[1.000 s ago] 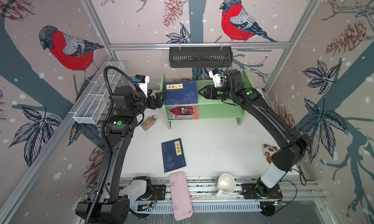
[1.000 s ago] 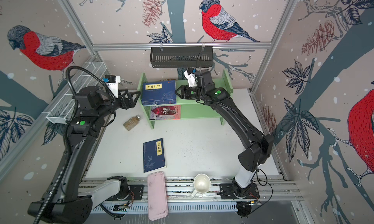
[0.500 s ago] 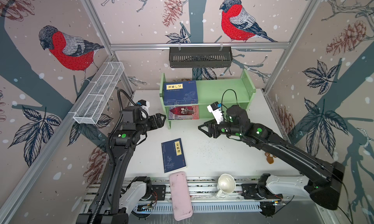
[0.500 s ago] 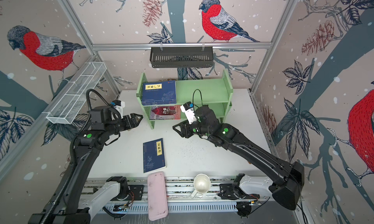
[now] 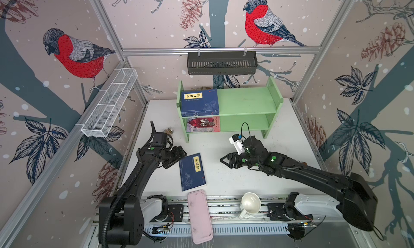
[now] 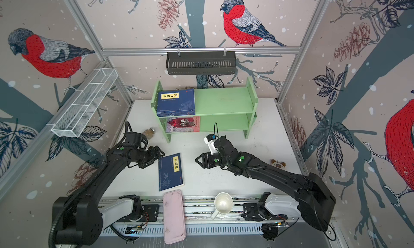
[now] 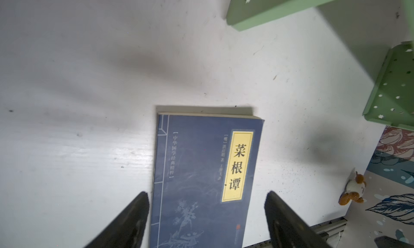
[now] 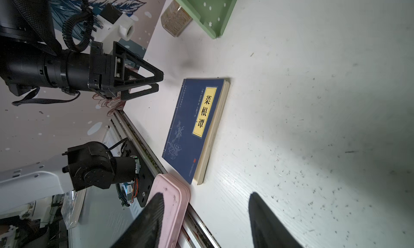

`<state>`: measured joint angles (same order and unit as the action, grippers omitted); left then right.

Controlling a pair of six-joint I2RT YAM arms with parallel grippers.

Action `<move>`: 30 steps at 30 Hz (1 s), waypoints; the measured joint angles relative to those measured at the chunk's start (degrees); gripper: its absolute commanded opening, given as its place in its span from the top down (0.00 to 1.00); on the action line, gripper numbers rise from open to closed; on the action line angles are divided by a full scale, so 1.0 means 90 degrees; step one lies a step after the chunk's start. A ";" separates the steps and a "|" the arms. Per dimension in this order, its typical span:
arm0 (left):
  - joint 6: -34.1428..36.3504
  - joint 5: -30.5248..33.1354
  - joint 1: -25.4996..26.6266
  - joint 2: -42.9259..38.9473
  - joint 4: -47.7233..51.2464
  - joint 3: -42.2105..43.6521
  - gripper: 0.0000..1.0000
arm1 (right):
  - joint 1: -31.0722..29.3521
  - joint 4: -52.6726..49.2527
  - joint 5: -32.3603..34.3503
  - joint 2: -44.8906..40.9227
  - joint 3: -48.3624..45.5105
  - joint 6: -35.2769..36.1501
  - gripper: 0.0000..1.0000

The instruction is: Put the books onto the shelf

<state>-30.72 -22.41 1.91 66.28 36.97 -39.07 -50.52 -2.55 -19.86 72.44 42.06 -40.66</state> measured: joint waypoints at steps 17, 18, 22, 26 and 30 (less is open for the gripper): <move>-0.0036 -0.1151 0.0000 0.0988 -0.1195 0.0804 0.24 | -0.0255 0.1156 -0.0651 0.2514 0.0510 -0.0653 0.37; -0.0039 -0.1280 0.0000 0.0998 -0.1319 0.0845 0.24 | -0.0255 0.1171 -0.0668 0.2650 0.0542 -0.0656 0.37; -0.0041 -0.1622 0.0051 0.0993 -0.1637 0.0986 0.25 | -0.0284 0.1171 -0.0687 0.3133 0.0678 -0.0794 0.37; -0.0083 -0.1851 0.0172 0.0952 -0.1940 0.1117 0.25 | -0.0287 0.1477 -0.0767 0.3485 0.0862 -0.0838 0.37; -0.0102 -0.2013 0.0294 0.0945 -0.2123 0.1207 0.25 | -0.0294 0.1809 -0.0799 0.3706 0.0967 -0.0962 0.38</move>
<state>-31.64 -40.53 4.56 74.78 17.87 -28.21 -53.17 13.74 -27.05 105.80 50.76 -49.32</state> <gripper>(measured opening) 0.752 0.624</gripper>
